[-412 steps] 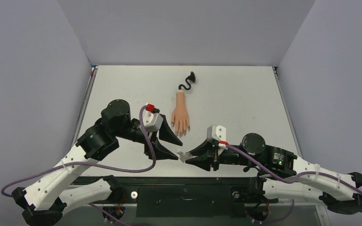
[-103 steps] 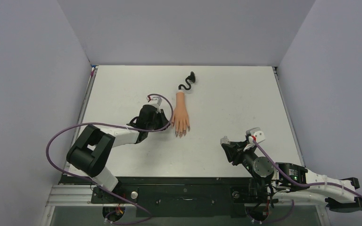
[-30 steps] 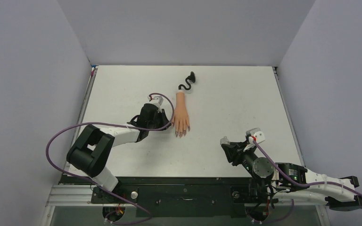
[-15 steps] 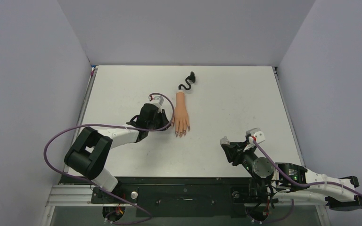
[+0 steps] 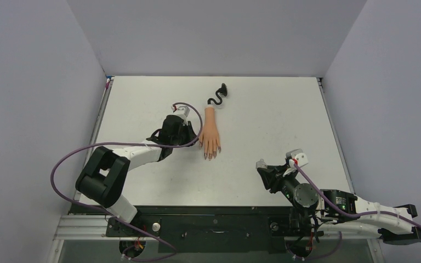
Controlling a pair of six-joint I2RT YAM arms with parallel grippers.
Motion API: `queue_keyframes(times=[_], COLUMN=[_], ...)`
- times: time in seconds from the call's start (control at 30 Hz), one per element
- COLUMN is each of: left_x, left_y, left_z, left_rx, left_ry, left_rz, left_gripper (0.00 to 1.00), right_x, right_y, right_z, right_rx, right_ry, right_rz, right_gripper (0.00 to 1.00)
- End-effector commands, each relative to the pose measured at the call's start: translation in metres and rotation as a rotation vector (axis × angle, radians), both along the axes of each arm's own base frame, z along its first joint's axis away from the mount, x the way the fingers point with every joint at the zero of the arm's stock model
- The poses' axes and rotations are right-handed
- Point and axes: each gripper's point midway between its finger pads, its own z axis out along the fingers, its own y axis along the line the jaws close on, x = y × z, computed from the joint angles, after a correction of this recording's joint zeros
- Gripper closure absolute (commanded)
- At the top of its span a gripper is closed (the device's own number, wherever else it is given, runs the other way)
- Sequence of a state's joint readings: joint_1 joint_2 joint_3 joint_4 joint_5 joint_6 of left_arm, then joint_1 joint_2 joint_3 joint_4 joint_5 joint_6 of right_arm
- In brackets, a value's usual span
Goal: Paint the nails
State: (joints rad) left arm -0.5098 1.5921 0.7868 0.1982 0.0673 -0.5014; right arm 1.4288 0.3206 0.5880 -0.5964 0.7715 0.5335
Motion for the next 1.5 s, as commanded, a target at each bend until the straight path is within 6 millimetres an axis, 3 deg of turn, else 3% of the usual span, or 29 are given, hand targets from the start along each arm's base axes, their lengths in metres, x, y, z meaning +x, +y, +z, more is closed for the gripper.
queue_keyframes(times=[0.0, 0.8, 1.47], left_x=[0.019, 0.003, -0.008], left_y=[-0.004, -0.006, -0.009], left_z=[0.013, -0.005, 0.001], left_rx=[-0.008, -0.032, -0.043], left_ry=[-0.049, -0.015, -0.025], left_rz=[0.009, -0.027, -0.058], left_gripper=[1.0, 1.0, 1.0], right_x=[0.002, 0.001, 0.001], right_y=[-0.001, -0.001, 0.0], right_z=[0.003, 0.003, 0.003], right_rx=[0.016, 0.017, 0.018], right_ry=[-0.01, -0.012, -0.013], right_rz=[-0.018, -0.014, -0.01], right_gripper=[1.0, 1.0, 1.0])
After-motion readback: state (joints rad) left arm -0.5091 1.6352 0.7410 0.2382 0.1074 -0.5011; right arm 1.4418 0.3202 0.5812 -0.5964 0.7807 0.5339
